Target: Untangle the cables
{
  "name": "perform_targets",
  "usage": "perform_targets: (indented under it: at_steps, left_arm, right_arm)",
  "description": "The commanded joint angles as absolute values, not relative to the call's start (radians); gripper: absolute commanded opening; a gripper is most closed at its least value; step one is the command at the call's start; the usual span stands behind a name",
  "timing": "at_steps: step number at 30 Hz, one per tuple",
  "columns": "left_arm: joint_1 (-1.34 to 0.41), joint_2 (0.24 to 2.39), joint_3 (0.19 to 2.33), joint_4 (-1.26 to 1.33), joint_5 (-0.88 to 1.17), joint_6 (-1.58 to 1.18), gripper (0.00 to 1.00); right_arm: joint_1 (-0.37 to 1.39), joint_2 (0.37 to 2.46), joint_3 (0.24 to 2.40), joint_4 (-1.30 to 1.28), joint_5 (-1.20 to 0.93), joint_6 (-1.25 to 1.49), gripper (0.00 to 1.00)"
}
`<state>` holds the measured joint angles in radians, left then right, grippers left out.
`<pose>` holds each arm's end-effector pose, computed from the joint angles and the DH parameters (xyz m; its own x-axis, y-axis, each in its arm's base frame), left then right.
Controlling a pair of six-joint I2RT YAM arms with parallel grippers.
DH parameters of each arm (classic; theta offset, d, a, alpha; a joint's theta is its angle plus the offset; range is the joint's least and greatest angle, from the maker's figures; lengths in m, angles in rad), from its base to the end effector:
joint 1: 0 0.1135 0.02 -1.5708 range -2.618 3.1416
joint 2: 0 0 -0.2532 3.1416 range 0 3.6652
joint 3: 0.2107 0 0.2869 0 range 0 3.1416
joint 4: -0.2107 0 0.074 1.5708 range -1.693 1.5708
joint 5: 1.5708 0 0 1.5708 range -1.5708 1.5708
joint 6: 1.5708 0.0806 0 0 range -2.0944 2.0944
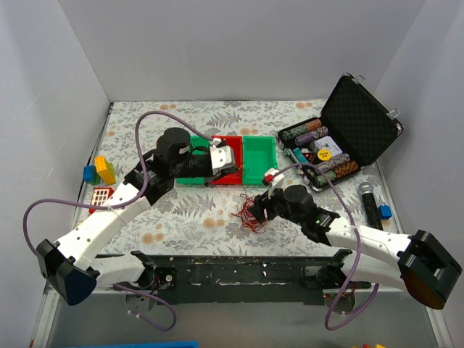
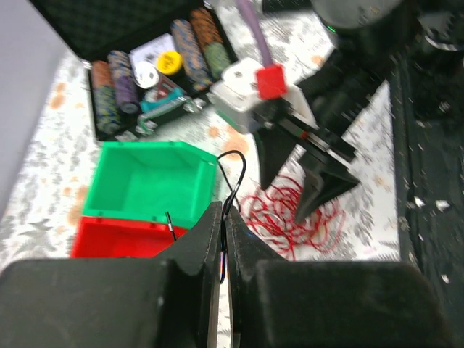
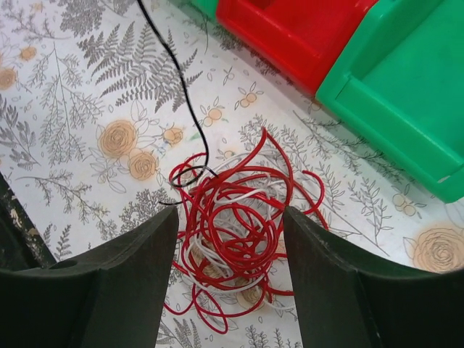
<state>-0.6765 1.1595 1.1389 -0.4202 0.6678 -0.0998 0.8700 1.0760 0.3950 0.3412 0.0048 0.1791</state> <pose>0.2219 -0.2422 0.3412 -0.4235 0.2397 -0.8736 0.8905 0.2869 -0.3530 0.1946 0.2300 0.1548 -0.3471 -0.1352 -0.9280 -0.7109 0.6833 0.1664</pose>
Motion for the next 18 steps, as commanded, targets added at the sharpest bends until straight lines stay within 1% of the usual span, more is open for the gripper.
perform_targets:
  at_steps: [1,3,5,7,14,18]
  left_arm:
    - [-0.678,1.137,1.212,-0.228,0.537,-0.218,0.00]
    - [-0.680,1.131,1.226,-0.160,0.500,-0.241,0.00]
    - [-0.680,1.137,1.256,-0.152,0.503,-0.242,0.00]
    - [-0.678,1.146,1.284,-0.164,0.523,-0.258,0.00]
    - [-0.678,1.128,1.290,-0.175,0.581,-0.285,0.00]
    - [-0.678,1.129,1.304,-0.186,0.600,-0.291,0.00]
  right_arm:
    - [0.865,1.013,0.449,0.351,0.077,0.161,0.70]
    - [0.864,0.977,0.453,0.344,0.104,0.160,0.75]
    - [0.864,0.944,0.457,0.342,0.124,0.161,0.80]
    - [0.864,0.927,0.466,0.351,0.126,0.158,0.83]
    - [0.862,0.979,0.534,0.405,0.043,0.132,0.85]
    - [0.862,1.067,0.558,0.468,0.035,0.106,0.85]
